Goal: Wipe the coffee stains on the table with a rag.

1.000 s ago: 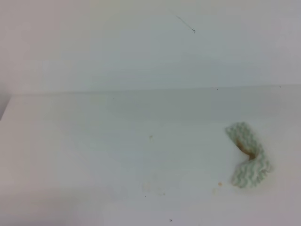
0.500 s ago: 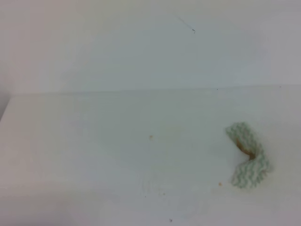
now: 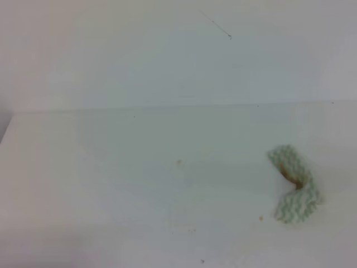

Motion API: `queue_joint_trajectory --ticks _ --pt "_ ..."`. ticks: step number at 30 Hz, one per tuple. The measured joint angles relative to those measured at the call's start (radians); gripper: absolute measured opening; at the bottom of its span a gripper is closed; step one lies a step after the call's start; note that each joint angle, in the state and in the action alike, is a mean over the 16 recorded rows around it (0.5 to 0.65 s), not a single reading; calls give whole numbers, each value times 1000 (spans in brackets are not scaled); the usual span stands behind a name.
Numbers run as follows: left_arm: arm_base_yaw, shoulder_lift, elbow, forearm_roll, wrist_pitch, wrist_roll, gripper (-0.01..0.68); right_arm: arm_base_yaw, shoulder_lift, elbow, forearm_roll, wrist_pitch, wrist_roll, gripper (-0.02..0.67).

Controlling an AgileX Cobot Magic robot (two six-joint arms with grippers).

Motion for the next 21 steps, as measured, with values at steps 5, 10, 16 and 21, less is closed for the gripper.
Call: queue_joint_trajectory --ticks 5,10,16,21 --pt "0 0 0 0 0 0 -3 -3 -19 2 0 14 0 1" --pt "0 0 0 0 0 0 -3 -23 -76 7 0 29 0 1" --pt "0 0 0 0 0 0 -3 -61 -200 36 0 42 0 1" --pt "0 0 0 0 0 0 -3 -90 -307 92 0 48 -4 1"
